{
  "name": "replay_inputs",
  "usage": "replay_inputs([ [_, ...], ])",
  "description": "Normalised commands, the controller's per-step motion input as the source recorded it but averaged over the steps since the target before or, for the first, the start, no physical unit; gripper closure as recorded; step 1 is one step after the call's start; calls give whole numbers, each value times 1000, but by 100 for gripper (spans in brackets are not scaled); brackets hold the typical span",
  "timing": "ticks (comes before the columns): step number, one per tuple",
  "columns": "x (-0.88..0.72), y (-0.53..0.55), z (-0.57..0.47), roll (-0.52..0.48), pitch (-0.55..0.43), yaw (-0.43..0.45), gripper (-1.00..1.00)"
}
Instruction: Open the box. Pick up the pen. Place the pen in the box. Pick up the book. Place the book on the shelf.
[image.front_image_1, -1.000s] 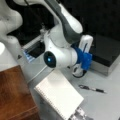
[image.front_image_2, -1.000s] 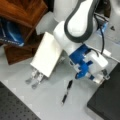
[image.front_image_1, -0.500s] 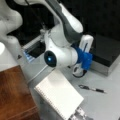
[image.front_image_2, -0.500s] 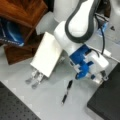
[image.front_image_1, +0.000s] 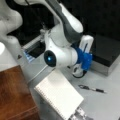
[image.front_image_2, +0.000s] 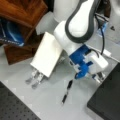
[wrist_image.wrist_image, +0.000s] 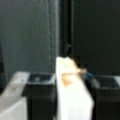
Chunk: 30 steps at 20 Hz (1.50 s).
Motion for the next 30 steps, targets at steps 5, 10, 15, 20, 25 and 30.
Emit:
replay_inputs([
  [5, 18, 87, -22, -10, -82, -178, 100],
  [10, 111, 186, 97, -67, -70, -150, 100],
  [15, 211, 273, 165, -112, -87, -100, 100],
  [20, 254, 333, 256, -123, -71, -20, 100],
  [25, 313, 401, 350, -146, -38, 19, 100],
  [30, 307, 423, 435, -146, 10, 68, 100],
])
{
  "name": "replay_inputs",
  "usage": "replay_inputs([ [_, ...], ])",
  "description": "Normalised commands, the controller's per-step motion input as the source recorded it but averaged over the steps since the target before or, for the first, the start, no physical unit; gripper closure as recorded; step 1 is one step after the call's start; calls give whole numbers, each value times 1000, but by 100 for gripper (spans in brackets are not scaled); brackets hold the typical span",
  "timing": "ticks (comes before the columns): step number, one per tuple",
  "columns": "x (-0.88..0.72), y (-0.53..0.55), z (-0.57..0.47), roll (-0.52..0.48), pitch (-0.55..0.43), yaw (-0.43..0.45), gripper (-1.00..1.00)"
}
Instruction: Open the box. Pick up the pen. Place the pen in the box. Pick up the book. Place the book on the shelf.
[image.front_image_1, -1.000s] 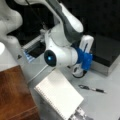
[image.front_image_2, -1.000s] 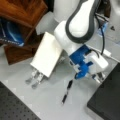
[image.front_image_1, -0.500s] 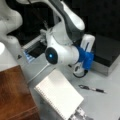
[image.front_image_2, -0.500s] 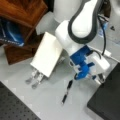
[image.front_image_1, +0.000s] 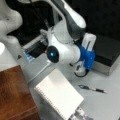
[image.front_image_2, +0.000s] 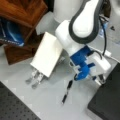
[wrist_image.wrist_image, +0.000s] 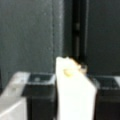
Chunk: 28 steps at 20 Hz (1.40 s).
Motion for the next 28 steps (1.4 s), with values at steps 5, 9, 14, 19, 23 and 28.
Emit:
replay_inputs([
  [5, 298, 425, 477, -174, 44, 117, 100],
  [9, 257, 382, 455, -186, 80, 145, 100],
  [14, 186, 352, 473, -193, 114, 179, 100],
  [19, 68, 300, 506, -168, 127, 188, 100],
  [23, -41, 229, 420, -123, 91, 175, 100],
  [28, -77, 234, 286, -100, 48, 146, 100],
])
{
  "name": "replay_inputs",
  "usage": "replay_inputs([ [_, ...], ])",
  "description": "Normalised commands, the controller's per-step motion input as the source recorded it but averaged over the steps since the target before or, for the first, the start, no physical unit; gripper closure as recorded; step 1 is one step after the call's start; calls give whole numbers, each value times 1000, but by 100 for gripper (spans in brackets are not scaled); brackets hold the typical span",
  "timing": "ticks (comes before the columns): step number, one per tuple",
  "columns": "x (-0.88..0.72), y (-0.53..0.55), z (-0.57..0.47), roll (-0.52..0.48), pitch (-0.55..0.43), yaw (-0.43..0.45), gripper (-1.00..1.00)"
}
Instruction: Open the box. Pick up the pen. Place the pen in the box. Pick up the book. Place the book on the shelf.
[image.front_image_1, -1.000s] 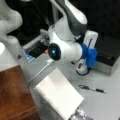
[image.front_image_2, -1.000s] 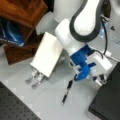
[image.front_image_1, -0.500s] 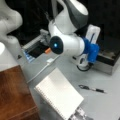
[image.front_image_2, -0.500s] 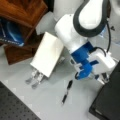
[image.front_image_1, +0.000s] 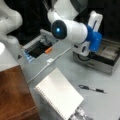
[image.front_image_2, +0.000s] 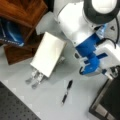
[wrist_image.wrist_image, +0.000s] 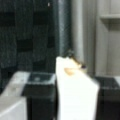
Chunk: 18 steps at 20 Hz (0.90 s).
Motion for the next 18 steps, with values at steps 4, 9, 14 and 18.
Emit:
replay_inputs([
  [4, -90, 365, 284, -84, 51, 139, 100],
  [9, -108, 446, 320, -79, 83, 90, 100],
  [14, -113, 354, 230, -67, 74, 55, 100],
  [18, -112, 200, 117, -55, 46, 33, 100],
])
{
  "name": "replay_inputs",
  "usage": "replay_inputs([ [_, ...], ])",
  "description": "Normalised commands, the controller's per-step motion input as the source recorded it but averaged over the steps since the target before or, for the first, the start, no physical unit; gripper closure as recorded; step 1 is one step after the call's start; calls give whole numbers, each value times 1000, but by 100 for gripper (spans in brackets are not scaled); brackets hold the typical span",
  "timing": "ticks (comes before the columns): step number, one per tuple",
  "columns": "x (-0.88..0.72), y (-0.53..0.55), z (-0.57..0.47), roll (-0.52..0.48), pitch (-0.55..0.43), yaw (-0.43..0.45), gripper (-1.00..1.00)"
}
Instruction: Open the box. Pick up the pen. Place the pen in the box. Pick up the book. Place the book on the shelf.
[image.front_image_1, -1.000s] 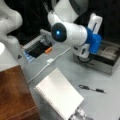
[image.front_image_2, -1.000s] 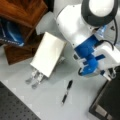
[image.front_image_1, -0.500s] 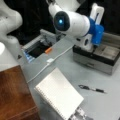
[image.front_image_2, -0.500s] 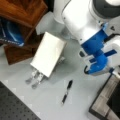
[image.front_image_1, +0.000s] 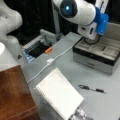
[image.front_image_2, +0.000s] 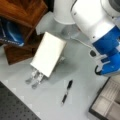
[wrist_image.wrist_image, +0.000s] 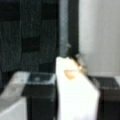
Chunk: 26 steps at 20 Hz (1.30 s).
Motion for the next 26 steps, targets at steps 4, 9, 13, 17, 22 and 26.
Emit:
replay_inputs([
  [4, -139, 218, 90, -64, 36, 48, 100],
  [9, -175, 361, 78, -141, 23, 63, 100],
  [13, -163, 359, 23, -146, 20, 38, 100],
  [17, -144, 282, -96, -147, 14, 33, -100],
  [22, -138, 281, -161, -180, -1, 29, -100],
  [26, -89, 167, -92, -142, -14, 9, -100],
])
